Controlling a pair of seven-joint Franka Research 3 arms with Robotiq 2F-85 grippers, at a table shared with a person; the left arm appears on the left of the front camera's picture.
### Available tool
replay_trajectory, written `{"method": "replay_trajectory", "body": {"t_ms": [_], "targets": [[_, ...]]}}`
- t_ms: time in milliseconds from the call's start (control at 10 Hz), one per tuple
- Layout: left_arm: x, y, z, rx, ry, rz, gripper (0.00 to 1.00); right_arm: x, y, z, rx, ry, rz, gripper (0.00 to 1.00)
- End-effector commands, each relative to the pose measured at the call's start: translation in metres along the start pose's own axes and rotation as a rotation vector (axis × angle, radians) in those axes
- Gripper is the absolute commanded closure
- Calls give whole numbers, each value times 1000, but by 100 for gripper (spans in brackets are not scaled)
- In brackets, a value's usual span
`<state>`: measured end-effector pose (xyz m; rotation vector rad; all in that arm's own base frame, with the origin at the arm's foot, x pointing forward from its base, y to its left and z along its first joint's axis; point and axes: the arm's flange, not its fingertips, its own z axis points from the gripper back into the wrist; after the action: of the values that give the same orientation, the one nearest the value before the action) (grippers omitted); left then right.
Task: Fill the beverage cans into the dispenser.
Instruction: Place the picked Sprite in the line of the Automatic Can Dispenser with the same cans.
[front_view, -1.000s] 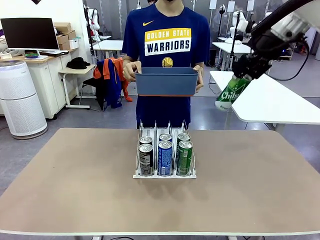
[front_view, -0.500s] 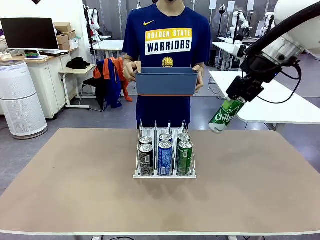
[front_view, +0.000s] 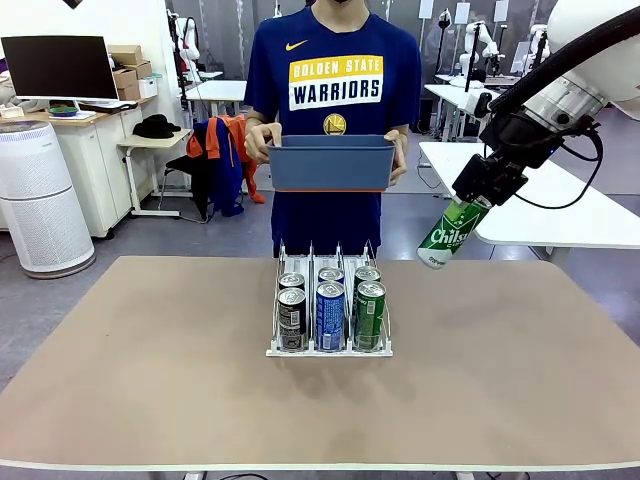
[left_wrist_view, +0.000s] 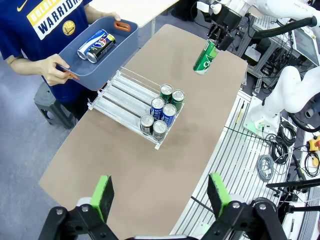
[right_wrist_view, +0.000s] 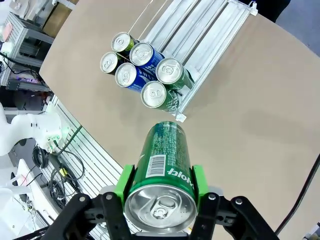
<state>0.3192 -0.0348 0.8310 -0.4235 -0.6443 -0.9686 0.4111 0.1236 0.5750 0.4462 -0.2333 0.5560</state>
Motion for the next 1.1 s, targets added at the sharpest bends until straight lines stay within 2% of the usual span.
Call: {"method": "replay_trajectory", "body": {"t_ms": [0, 100, 200, 300, 600, 1000], "targets": [[-2, 0, 0, 12, 2, -1, 0, 0, 0, 0, 0, 0, 0, 42], [-2, 0, 0, 12, 2, -1, 0, -2, 6, -6, -25, 17, -26, 42], [-2, 0, 0, 12, 2, -1, 0, -11, 13, -14, -65, -9, -60, 42], [-2, 0, 0, 12, 2, -1, 0, -31, 31, -24, -71, -20, -93, 42], [-2, 0, 0, 12, 2, -1, 0, -59, 58, -51, -146, -54, -42, 42], [-2, 0, 0, 12, 2, -1, 0, -87, 82, -96, -281, -138, -118, 42]]}}
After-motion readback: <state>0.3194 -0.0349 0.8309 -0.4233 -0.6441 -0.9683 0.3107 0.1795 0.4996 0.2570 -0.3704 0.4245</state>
